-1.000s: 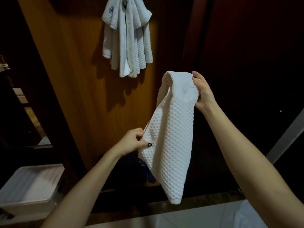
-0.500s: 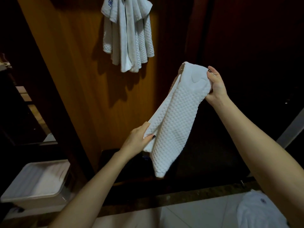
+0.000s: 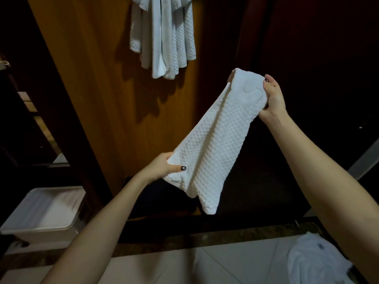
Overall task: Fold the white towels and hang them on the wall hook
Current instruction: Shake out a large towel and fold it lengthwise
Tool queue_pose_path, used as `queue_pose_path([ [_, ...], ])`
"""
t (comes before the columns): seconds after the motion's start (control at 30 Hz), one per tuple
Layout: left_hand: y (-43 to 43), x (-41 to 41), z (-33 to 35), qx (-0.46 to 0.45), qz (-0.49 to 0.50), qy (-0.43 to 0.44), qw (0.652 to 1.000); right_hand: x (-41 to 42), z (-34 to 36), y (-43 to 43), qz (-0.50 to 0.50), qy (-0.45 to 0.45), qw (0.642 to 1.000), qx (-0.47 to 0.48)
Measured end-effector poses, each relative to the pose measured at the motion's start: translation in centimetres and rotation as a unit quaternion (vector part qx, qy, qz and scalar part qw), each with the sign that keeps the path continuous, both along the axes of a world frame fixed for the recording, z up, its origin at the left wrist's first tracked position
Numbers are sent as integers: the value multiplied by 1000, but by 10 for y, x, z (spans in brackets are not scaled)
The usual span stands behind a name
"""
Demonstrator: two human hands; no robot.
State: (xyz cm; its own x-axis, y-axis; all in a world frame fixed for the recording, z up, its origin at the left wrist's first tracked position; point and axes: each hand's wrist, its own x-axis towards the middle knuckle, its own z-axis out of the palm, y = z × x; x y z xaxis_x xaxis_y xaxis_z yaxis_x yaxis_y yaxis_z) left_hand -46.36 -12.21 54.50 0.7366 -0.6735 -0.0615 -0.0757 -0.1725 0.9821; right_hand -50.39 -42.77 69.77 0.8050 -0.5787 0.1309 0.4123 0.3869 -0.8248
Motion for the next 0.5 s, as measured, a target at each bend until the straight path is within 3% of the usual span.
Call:
queue_pose_path([
  [0.07, 4, 3, 6, 10, 32, -39, 999, 2, -2, 0, -12, 13, 1000, -1],
  [0.17, 16, 5, 12, -14, -16, 18, 1000, 5, -1, -3, -38, 15, 999, 16],
  [0.23, 19, 3, 16, -33, 12, 4, 999, 8, 0, -7, -50, 12, 998, 25],
  [0.33, 13, -1, 22, 13, 123, -231, 965, 11, 4, -10, -65, 2, 998, 25],
  [0.4, 8, 1, 16, 100, 139, -427, 888, 13, 9, -8, -81, 0, 997, 21],
  [0.43, 6, 4, 13, 133, 143, -476, 858, 14, 10, -7, -88, 1, 996, 19],
  [0.47, 4, 8, 10, 145, 154, -470, 857, 15, 11, -5, -93, 2, 996, 16],
  [0.5, 0, 12, 8, 140, 169, -420, 881, 16, 13, -3, -96, 4, 995, 13],
])
